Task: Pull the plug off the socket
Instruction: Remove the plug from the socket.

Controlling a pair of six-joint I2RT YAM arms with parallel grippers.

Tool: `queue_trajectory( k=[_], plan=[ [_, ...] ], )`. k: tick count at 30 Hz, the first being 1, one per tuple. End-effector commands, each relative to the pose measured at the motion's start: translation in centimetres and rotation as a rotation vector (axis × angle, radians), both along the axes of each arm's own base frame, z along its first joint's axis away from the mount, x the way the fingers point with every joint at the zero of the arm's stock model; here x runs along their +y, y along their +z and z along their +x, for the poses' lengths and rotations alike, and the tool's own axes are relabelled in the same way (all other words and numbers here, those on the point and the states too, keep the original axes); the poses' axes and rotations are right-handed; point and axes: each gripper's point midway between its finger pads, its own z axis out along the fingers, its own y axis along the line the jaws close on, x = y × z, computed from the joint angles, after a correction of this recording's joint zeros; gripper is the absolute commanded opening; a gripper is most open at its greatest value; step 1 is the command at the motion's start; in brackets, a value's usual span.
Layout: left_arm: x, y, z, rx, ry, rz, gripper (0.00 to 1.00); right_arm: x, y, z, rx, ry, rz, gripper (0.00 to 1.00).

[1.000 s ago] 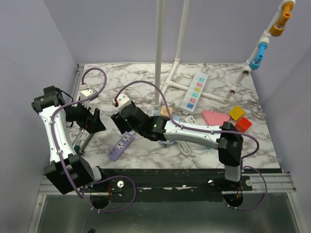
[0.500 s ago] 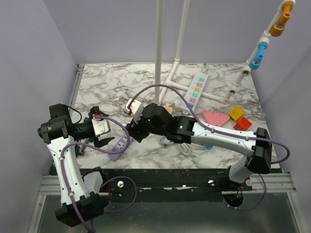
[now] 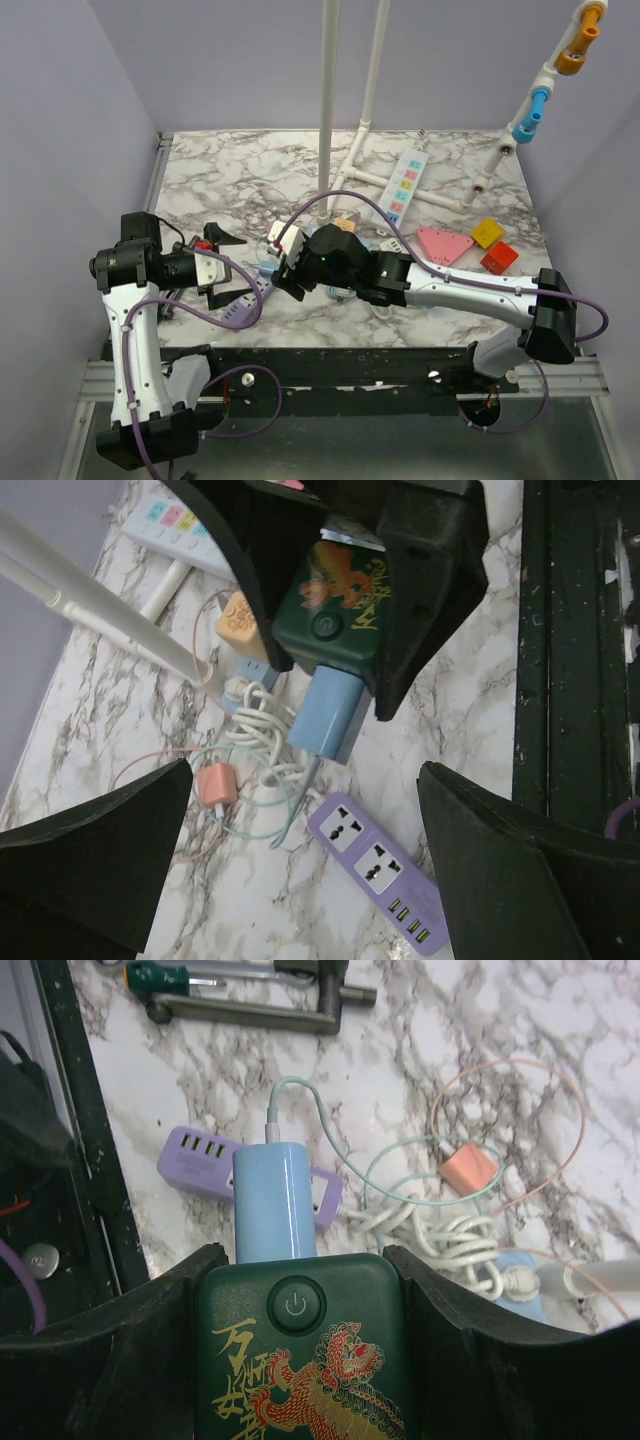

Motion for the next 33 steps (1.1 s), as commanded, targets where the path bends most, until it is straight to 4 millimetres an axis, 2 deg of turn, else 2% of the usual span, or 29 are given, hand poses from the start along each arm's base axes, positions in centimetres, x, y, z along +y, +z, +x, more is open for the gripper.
queue_trajectory(
  k=[1,11,18,20,24,28,33],
  plan=[
    [-1.7,0.5,-1.6,0.055,-0.072,-0.074,0.98,1.6,6.2,0.2,-0.118,0.043,0.173,0.01],
    [-2.2,0.3,-0.9,0.132,-0.119,-0.069,0.97,3.4,7.9,0.2,-0.138,0.083,0.201,0.01],
    [-2.2,0.5,0.1,0.143,-0.127,-0.073,0.94,4.9,6.7,-1.7,-0.088,0.164,0.189,0.01],
    [-2.3,0.6,0.2,0.139,-0.135,-0.069,0.9,5.2,6.4,-2.3,-0.08,0.18,0.181,0.01],
    [-2.3,0.2,0.0,0.129,-0.148,-0.041,0.73,5.6,6.7,-3.1,-0.07,0.197,0.188,0.01],
    [-2.4,0.2,-0.4,0.12,-0.151,-0.043,0.55,5.8,7.6,-3.0,-0.076,0.19,0.225,0.01],
    [-2.4,0.4,-0.4,0.119,-0.152,-0.045,0.31,5.9,7.7,-3.0,-0.067,0.187,0.231,0.01]
  ],
)
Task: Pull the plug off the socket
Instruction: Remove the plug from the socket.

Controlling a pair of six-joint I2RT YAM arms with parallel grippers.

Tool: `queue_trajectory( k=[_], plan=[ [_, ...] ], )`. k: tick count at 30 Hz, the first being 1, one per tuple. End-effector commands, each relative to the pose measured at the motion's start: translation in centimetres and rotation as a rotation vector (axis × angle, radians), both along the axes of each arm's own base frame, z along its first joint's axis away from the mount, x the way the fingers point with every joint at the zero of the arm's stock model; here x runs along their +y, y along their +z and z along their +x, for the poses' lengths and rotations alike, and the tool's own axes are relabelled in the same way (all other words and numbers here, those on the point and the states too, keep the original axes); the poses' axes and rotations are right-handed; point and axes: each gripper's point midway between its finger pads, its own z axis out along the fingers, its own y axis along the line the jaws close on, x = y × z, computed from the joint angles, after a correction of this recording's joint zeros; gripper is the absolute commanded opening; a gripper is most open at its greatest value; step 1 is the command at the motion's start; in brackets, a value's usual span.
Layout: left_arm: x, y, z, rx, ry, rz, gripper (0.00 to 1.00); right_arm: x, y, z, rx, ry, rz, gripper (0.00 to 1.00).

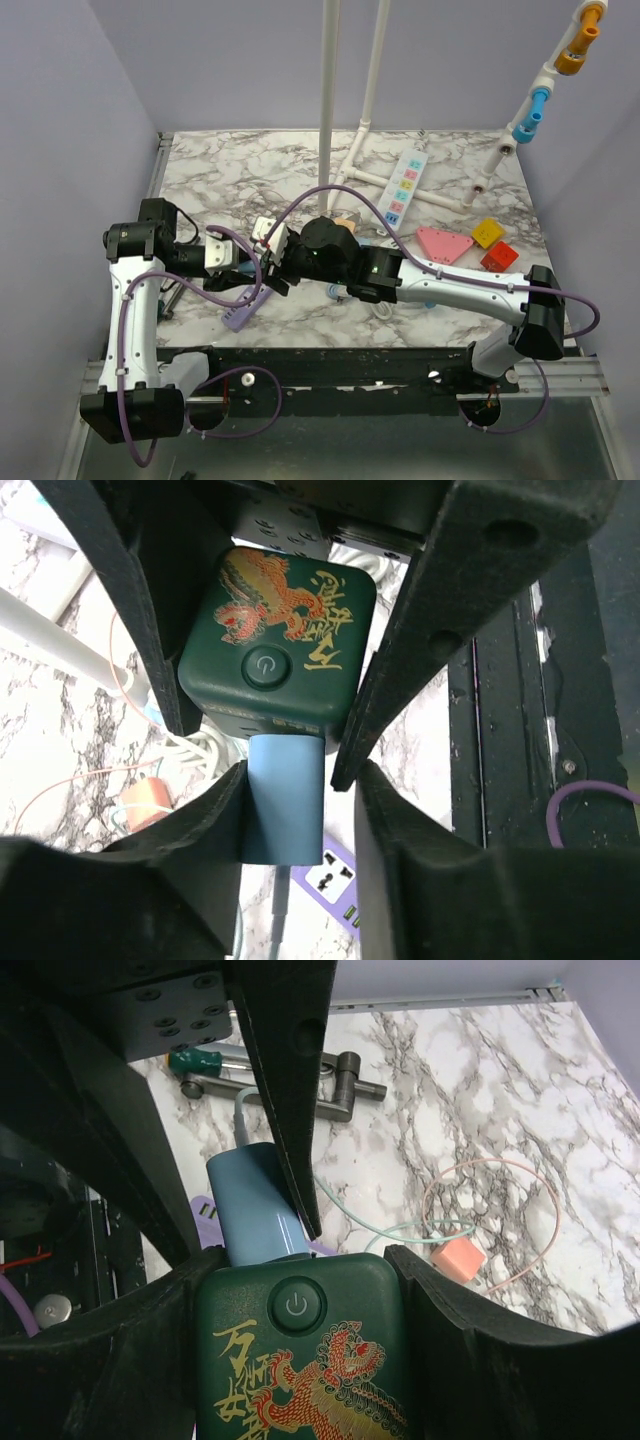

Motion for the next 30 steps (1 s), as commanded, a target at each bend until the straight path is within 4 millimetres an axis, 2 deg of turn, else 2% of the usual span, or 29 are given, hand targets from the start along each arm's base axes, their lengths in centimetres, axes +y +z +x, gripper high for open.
queue_trajectory(
  k=[1,5,8,18,30],
  plan=[
    [-0.5,1.4,0.1,-0.054,-0.017,-0.046,0.29,1.8,3.0,-2.4,0.022,0.081,0.103,0.01],
    [-0.4,1.5,0.2,-0.072,-0.017,-0.027,0.19,0.7,2.9,-2.5,0.038,0.066,0.107,0.01],
    [-0.2,1.4,0.4,-0.088,-0.01,-0.011,0.0,-0.1,2.7,-2.9,0.051,0.063,0.089,0.01],
    [0.6,0.8,1.6,-0.115,0.028,0.052,0.0,-3.5,1.8,-3.6,0.075,0.041,0.034,0.01],
    [1.7,0.4,2.7,-0.169,0.049,0.144,0.0,-5.7,1.3,-4.5,0.114,0.045,-0.056,0.01]
  ],
)
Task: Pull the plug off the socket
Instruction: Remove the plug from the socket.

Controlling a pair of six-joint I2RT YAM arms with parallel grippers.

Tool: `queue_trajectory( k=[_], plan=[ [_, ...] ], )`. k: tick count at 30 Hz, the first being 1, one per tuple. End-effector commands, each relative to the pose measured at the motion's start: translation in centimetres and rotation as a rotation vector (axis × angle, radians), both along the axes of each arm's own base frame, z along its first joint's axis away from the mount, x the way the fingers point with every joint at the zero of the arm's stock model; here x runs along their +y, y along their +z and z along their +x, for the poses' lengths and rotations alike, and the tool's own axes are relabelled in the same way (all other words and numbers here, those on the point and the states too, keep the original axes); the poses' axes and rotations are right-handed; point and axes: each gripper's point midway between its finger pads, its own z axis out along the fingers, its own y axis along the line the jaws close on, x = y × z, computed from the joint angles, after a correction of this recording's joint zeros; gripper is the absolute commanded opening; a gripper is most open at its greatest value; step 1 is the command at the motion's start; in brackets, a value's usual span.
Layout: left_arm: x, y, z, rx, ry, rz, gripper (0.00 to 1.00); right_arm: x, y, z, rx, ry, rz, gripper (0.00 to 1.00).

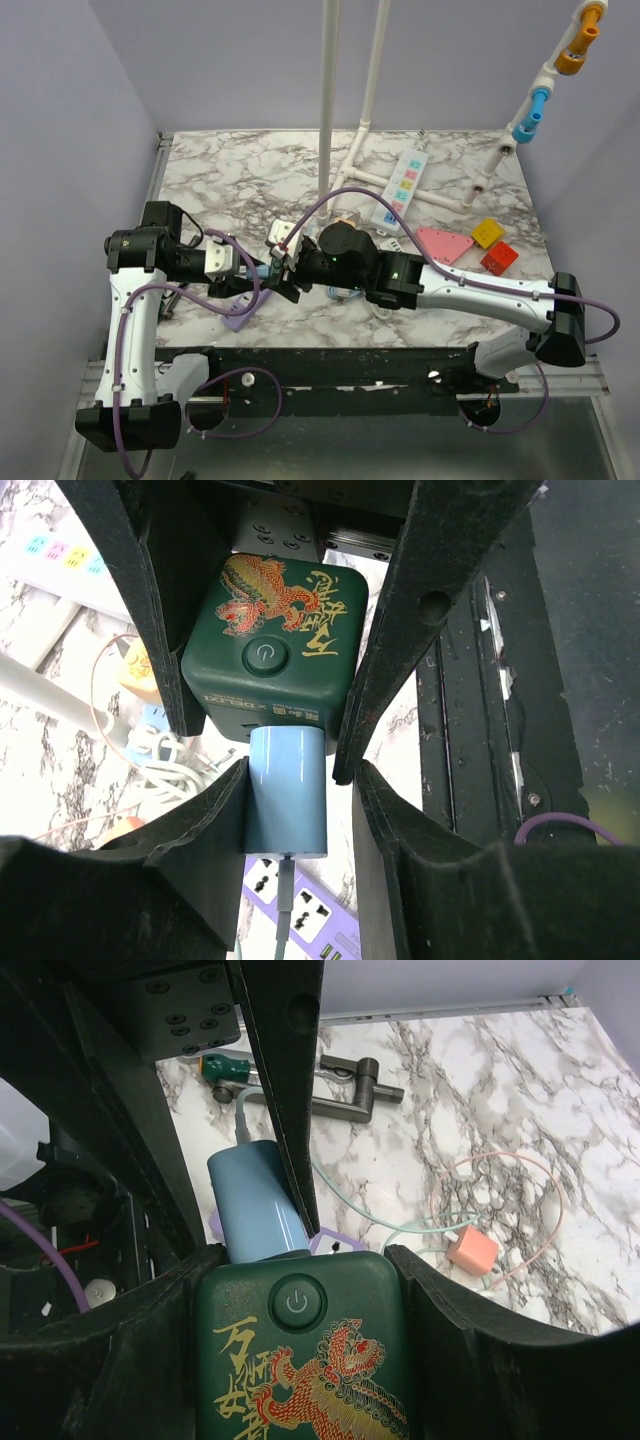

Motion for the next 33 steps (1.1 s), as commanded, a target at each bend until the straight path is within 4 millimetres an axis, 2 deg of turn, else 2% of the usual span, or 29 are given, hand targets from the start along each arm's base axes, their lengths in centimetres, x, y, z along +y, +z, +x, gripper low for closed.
queue_trajectory(
  k=[1,5,10,14,17,18,19,20,22,24,27,30,33],
  plan=[
    [2.9,-0.8,4.4,-0.198,0.072,0.19,0.0,-3.4,-0.1,-2.6,0.081,0.029,-0.097,0.01],
    [3.8,-2.0,4.6,-0.201,0.067,0.264,0.0,-4.3,-0.5,-2.7,0.081,0.026,-0.141,0.01],
    [4.9,-3.1,5.4,-0.216,0.063,0.352,0.0,-5.6,-1.5,-4.2,0.128,0.071,-0.201,0.01],
    [4.7,-2.0,6.0,-0.234,0.068,0.333,0.0,-5.6,-1.9,-4.8,0.132,0.078,-0.204,0.01],
    [3.6,-0.7,4.7,-0.211,0.04,0.258,0.01,-5.1,-1.9,-3.9,0.105,0.047,-0.199,0.01],
    [3.1,-0.1,4.1,-0.209,0.027,0.224,0.13,-5.0,-1.9,-3.3,0.092,0.023,-0.197,0.01],
    [2.7,0.3,3.4,-0.208,0.02,0.195,0.3,-4.9,-1.8,-2.8,0.076,-0.004,-0.189,0.01],
    [2.3,0.8,2.9,-0.215,0.016,0.164,0.42,-4.8,-1.7,-2.3,0.061,-0.028,-0.182,0.01],
    [1.6,1.4,1.9,-0.239,0.008,0.114,0.56,-4.4,-1.4,-1.9,0.051,-0.039,-0.153,0.01],
    [1.1,2.0,1.1,-0.254,0.004,0.073,0.67,-4.0,-1.1,-2.1,0.053,-0.029,-0.118,0.01],
    [0.7,2.3,0.5,-0.241,0.003,0.048,0.77,-3.4,-1.1,-2.3,0.053,-0.01,-0.102,0.01],
    [0.5,1.9,0.0,-0.216,0.0,0.032,0.98,-3.1,-0.8,-2.2,0.035,0.002,-0.081,0.01],
    [0.2,1.4,-0.3,-0.22,-0.017,0.02,0.99,-3.0,0.3,-2.1,0.012,0.005,-0.043,0.01]
  ],
)
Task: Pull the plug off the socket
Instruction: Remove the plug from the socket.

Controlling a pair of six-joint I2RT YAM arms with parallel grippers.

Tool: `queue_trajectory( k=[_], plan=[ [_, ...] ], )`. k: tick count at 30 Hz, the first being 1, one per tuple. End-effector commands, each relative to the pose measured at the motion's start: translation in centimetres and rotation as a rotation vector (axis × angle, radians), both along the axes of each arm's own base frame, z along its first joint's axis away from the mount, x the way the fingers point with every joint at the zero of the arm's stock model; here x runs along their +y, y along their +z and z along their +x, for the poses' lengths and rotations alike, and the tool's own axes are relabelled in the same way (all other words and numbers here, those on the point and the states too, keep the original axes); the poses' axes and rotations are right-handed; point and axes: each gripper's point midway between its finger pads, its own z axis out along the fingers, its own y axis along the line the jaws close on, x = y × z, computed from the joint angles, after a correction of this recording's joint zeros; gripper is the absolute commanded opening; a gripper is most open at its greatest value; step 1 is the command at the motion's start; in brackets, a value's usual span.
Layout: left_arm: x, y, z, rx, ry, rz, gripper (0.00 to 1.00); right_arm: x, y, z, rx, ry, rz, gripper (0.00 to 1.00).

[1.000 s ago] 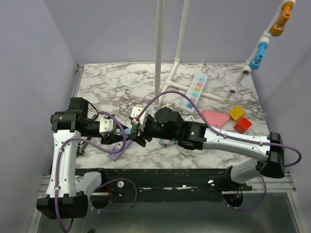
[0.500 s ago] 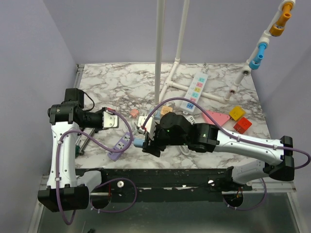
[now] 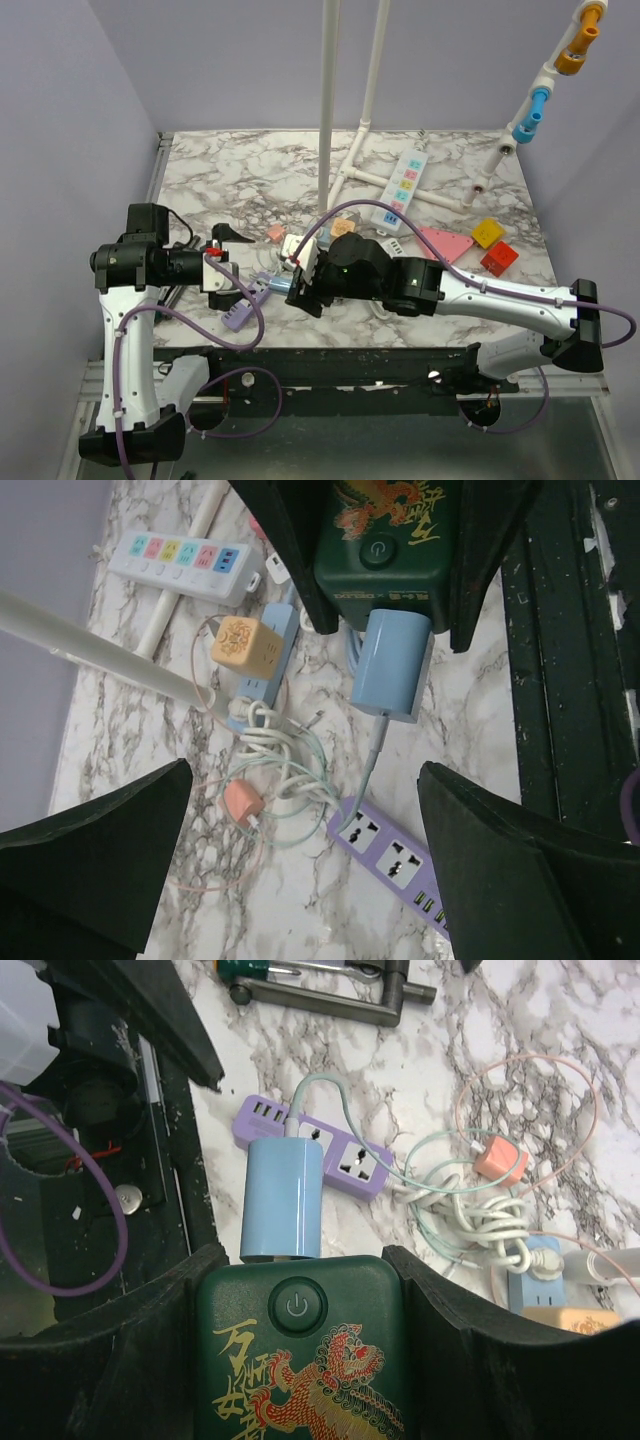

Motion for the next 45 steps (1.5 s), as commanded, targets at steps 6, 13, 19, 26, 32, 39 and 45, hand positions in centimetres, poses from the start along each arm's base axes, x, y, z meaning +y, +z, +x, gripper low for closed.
queue_trajectory(
  k=[6,13,19,26,32,39,45],
  plan=[
    [-1.8,-0.4,-0.7,0.072,-0.062,-0.099,0.99,2.5,3.6,-0.5,-0.049,0.069,0.127,0.01],
    [-2.5,-1.2,-1.2,0.106,-0.11,-0.088,0.99,3.9,4.5,-0.1,-0.073,0.084,0.148,0.01],
    [-2.6,-2.1,-1.8,0.126,-0.133,-0.063,0.95,4.9,5.5,0.4,-0.099,0.078,0.183,0.01],
    [-2.8,-1.7,-1.2,0.123,-0.133,-0.056,0.68,6.2,5.2,-0.1,-0.074,0.117,0.196,0.01],
    [-2.4,-2.4,-0.8,0.09,-0.126,-0.007,0.31,6.3,5.1,-0.7,-0.058,0.148,0.196,0.01],
    [-2.4,-2.3,-0.8,0.065,-0.123,-0.011,0.18,6.5,4.3,-2.3,0.006,0.223,0.154,0.01],
    [-2.3,-2.1,-0.7,0.039,-0.12,0.006,0.0,5.4,3.4,-2.8,0.035,0.222,0.125,0.1]
  ],
)
